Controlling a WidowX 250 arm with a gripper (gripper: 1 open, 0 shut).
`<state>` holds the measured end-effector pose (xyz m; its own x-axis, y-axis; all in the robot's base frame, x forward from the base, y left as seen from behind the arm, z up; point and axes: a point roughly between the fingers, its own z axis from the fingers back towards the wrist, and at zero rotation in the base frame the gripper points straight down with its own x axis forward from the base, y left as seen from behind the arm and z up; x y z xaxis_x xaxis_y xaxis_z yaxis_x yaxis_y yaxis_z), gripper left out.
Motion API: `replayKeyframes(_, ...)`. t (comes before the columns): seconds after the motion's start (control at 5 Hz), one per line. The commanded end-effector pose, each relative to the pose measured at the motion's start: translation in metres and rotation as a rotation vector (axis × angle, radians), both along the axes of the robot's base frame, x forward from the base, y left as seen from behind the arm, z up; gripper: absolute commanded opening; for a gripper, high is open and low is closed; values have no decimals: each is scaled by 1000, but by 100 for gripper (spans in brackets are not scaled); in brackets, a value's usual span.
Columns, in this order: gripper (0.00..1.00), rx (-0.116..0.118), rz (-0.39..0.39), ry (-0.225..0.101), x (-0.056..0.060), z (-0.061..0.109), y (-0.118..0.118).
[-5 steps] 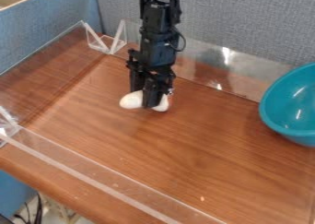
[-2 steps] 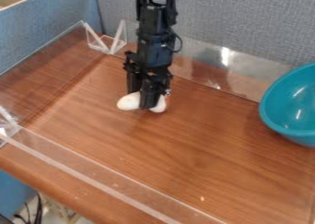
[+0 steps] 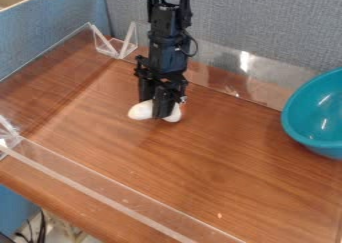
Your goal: Remove the mushroom from inside the blue bowl and put it on the table
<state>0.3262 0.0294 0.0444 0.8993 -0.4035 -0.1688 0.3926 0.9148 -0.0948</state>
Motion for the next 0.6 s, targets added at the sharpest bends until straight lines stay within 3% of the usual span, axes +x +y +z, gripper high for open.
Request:
replayKeyframes(0.0,0,-2,8,-66,7,19,7)
replayKeyframes(0.4,0,-12,10,-67,5,20,7)
